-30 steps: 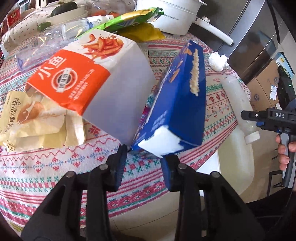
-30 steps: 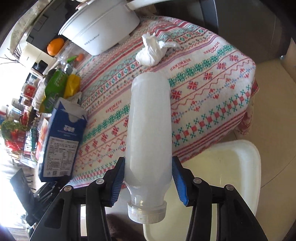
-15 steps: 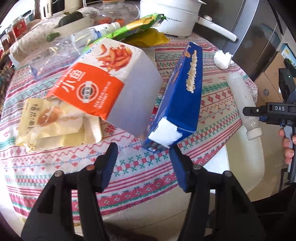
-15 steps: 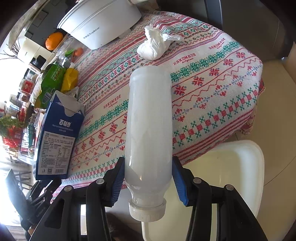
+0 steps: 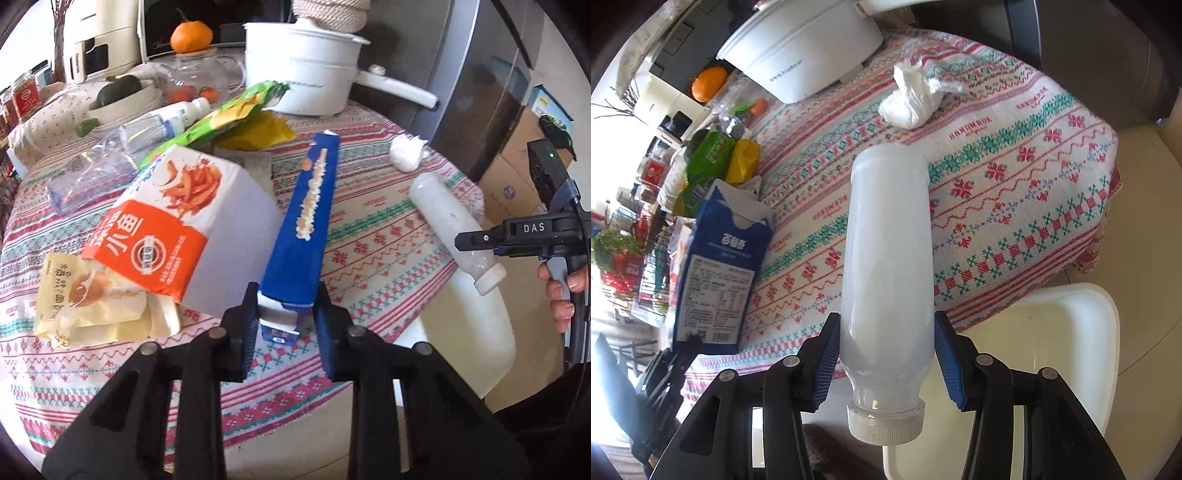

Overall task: Collect trash
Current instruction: 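Lift the white bottle with the right gripper while the left lifts the blue carton, then drop the blue carton into the white bin with the left gripper while the right drops the bottle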

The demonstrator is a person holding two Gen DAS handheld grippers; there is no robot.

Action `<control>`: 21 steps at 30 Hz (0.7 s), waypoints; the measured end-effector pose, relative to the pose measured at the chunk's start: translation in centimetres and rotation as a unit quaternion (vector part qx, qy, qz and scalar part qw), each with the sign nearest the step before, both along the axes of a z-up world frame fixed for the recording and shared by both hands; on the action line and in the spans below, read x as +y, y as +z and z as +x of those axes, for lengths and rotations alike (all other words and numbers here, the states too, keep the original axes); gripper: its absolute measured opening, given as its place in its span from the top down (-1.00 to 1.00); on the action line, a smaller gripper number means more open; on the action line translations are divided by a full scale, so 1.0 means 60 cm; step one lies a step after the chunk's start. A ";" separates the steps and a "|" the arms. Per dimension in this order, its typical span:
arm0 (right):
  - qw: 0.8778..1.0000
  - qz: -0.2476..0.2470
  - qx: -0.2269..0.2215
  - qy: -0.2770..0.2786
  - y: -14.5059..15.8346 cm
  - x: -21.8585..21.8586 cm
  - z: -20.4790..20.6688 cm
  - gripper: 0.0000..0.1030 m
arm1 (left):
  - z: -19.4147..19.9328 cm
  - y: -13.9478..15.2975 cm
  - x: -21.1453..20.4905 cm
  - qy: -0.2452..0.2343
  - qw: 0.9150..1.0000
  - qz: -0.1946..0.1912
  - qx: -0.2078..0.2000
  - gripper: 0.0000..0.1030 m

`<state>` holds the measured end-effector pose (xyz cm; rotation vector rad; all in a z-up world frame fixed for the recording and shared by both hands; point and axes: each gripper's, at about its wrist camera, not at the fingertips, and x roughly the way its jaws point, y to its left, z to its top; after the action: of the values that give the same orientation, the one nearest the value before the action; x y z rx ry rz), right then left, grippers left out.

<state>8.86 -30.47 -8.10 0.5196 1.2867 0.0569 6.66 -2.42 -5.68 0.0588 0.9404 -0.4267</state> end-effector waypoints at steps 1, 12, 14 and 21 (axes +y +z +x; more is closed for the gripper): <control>1.000 0.002 -0.007 0.001 0.009 -0.001 -0.002 0.03 | -0.005 0.009 -0.005 -0.007 1.000 -0.005 -0.005 0.48; 0.997 0.020 -0.070 -0.012 0.085 -0.061 -0.081 0.03 | -0.081 0.083 -0.062 -0.116 0.990 -0.072 -0.019 0.52; 0.997 0.022 -0.074 -0.017 0.091 -0.075 -0.103 0.03 | -0.089 0.085 -0.079 -0.138 0.987 -0.082 0.001 0.52; 0.997 0.023 -0.067 -0.034 0.084 -0.125 -0.182 0.03 | -0.126 0.065 -0.150 -0.210 0.972 -0.083 0.062 0.51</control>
<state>-2.08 -37.96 -3.05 0.5902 1.1370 0.0635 -0.88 -11.45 -1.79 0.0800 1.0123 -0.9080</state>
